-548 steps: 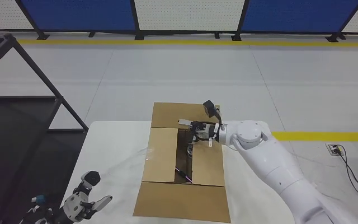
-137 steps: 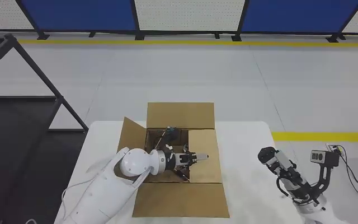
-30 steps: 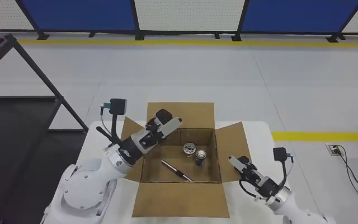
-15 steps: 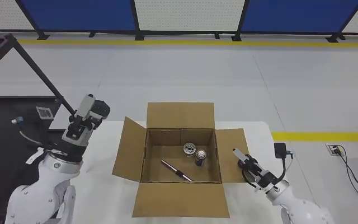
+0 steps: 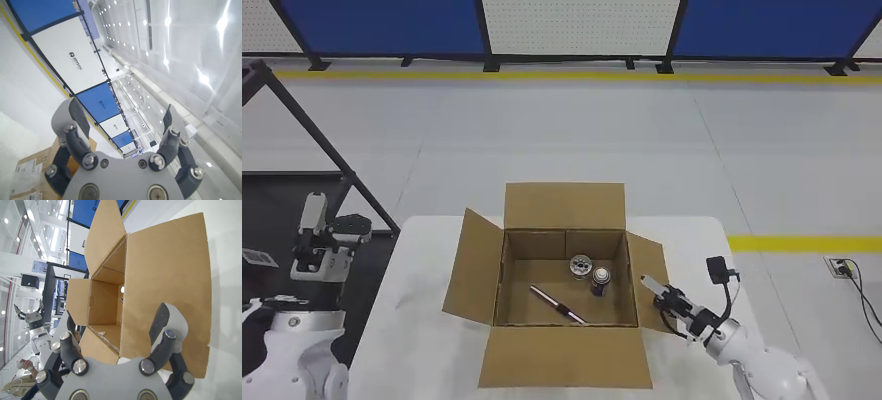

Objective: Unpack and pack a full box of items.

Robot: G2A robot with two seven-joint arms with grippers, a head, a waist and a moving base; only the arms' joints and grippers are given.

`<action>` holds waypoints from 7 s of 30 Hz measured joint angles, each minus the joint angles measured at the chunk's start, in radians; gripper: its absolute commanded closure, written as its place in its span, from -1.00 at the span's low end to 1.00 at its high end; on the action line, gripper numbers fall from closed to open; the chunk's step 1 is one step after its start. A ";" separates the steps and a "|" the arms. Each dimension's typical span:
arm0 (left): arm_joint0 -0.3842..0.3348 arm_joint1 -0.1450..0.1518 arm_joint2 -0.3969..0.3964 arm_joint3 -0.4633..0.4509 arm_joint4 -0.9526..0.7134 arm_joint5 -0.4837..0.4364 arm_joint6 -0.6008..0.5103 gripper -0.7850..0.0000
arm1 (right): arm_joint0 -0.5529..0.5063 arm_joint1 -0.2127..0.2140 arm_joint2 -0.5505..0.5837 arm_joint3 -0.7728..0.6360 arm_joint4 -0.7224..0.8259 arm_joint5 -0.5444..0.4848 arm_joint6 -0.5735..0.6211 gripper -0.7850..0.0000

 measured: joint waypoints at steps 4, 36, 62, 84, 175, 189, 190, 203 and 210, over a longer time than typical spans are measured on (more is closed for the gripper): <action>0.032 -0.001 -0.008 0.012 -0.012 0.029 0.003 -1.00 | 0.015 0.002 -0.001 0.014 0.011 0.013 -0.011 -1.00; 0.103 -0.016 0.068 0.067 -0.080 0.176 0.074 -1.00 | 0.040 0.015 -0.081 -0.124 -0.030 0.032 -0.075 -1.00; 0.114 -0.015 0.043 0.050 -0.094 0.142 0.046 -1.00 | 0.320 -0.013 -0.429 -0.059 -0.346 0.217 0.044 -1.00; 0.114 -0.015 0.043 0.050 -0.094 0.142 0.046 -1.00 | 0.656 -0.080 -0.715 0.185 -0.782 0.509 0.482 -1.00; 0.114 -0.015 0.043 0.050 -0.094 0.142 0.046 -1.00 | 0.232 -0.095 -0.440 -0.468 -1.184 0.387 0.452 1.00; 0.114 -0.015 0.043 0.050 -0.094 0.142 0.046 -1.00 | 0.085 -0.088 -0.239 -0.611 -1.018 0.366 0.292 1.00; 0.114 -0.015 0.043 0.050 -0.094 0.142 0.046 -1.00 | 0.068 -0.087 -0.210 -0.617 -1.008 0.367 0.278 1.00; 0.114 -0.015 0.043 0.050 -0.094 0.142 0.046 -1.00 | -0.129 -0.078 0.125 -0.614 -0.925 0.450 0.198 1.00; 0.114 -0.015 0.043 0.050 -0.094 0.142 0.046 -1.00 | -0.134 -0.076 0.148 -0.586 -0.926 0.489 0.285 1.00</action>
